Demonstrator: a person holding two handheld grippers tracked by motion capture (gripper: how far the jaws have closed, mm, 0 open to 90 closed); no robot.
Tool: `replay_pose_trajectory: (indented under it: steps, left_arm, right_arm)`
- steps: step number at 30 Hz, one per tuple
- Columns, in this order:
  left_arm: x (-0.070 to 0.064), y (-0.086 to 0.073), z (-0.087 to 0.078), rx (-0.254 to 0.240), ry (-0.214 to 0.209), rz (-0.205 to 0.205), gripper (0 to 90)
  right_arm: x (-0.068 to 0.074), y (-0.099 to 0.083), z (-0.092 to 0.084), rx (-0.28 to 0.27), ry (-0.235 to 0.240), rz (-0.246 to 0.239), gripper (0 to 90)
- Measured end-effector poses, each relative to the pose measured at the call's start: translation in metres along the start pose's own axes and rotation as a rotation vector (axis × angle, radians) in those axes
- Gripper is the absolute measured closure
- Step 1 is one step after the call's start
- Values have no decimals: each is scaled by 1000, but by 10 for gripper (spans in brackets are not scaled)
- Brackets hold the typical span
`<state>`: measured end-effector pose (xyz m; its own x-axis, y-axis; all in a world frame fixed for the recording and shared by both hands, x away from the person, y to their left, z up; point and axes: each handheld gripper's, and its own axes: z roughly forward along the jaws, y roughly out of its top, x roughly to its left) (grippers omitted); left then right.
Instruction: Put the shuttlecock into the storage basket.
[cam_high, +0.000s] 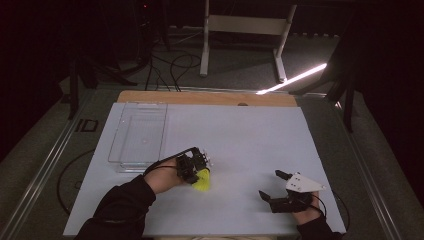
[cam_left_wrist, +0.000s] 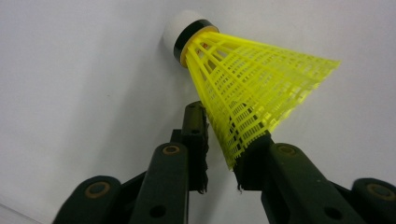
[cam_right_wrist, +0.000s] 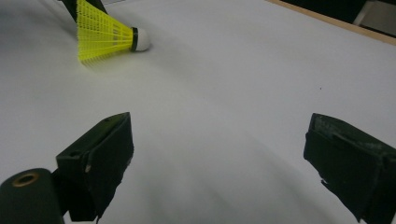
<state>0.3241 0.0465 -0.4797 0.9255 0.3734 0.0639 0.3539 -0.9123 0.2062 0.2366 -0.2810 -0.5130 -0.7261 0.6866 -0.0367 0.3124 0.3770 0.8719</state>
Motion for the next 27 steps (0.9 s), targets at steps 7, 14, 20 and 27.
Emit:
replay_pose_trajectory:
  steps: [7,14,20,27]
  left_arm:
    - [0,2,-2,-2,9,-17,895]
    - [-1,5,-8,2,15,2,900]
    - [-1,6,-16,3,28,10,900]
    - [3,6,-25,-15,32,-6,900]
  right_arm:
    - [0,0,0,2,-1,-2,83]
    - [0,0,0,2,-2,-3,83]
    - [0,0,0,0,-2,-2,83]
    - [0,0,0,-2,-4,-2,83]
